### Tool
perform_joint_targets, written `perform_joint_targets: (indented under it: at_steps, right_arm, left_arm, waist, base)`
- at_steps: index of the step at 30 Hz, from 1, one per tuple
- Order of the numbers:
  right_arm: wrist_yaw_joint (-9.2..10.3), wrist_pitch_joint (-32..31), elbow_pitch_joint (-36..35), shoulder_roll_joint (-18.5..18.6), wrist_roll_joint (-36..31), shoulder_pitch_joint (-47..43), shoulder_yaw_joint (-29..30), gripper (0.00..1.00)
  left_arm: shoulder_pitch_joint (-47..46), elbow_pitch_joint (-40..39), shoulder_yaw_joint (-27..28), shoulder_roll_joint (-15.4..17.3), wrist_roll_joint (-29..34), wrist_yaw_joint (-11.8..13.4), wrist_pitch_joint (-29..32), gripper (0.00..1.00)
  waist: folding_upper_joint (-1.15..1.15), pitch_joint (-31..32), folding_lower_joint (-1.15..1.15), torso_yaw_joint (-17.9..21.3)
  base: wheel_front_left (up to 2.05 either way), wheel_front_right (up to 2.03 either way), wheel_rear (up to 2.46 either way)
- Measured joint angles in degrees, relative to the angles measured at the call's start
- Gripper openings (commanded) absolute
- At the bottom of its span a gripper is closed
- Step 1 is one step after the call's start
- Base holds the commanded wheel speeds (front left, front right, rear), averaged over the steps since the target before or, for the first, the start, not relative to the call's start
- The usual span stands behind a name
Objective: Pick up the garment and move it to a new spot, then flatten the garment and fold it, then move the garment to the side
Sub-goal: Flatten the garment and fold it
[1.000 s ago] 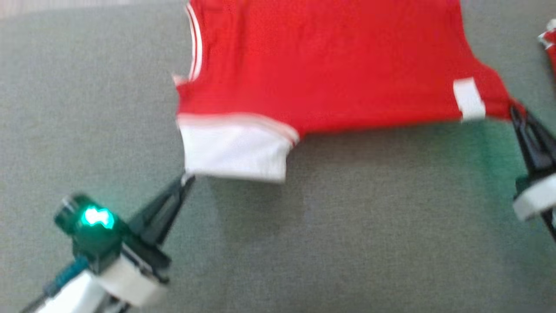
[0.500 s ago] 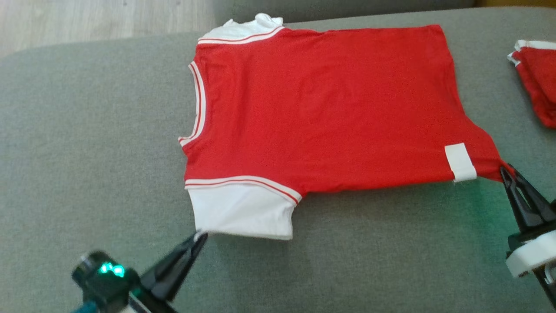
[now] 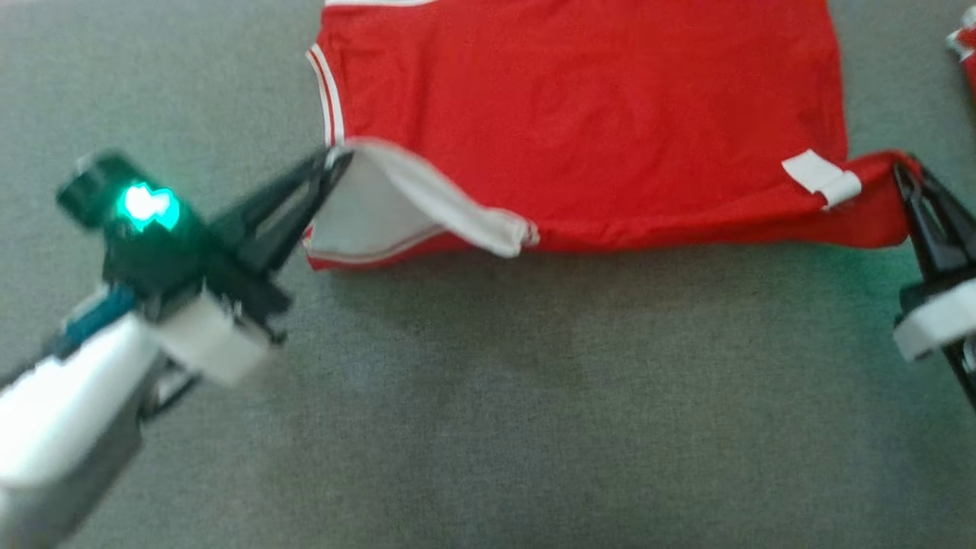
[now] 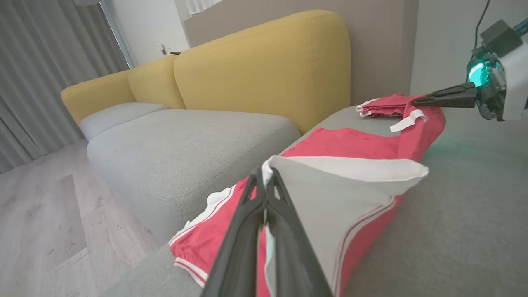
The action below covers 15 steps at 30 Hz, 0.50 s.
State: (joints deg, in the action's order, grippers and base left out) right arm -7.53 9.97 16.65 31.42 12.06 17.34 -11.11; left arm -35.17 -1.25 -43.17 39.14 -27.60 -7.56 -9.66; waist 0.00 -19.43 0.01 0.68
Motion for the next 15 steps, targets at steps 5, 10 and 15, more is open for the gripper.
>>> perform_joint_targets:
  at_steps: [5,10,15]
  right_arm:
    - [0.00,-0.37,3.35,0.47,0.05,6.71,-2.22,0.00]
    - [0.00,1.07,7.92,1.43,0.45,13.98,-3.56,0.00]
    - [0.00,2.12,10.70,0.91,-0.14,17.45,-4.26,0.08]
  left_arm:
    - [-12.91,6.04,-5.36,-0.51,-0.67,-0.02,-0.59,0.00]
    - [-24.37,14.60,-10.82,-1.99,-1.15,-0.02,-1.91,0.00]
    - [-28.38,19.71,-12.87,-3.11,-2.31,-0.02,-3.11,0.00]
  waist:
    - [0.00,-3.46,0.00,-0.16]
    - [0.00,-7.19,0.00,-0.36]
    - [0.00,-8.88,0.00,-0.13]
  base:
    - [0.00,0.00,0.00]
    - [0.00,0.00,0.00]
    - [0.00,0.00,0.00]
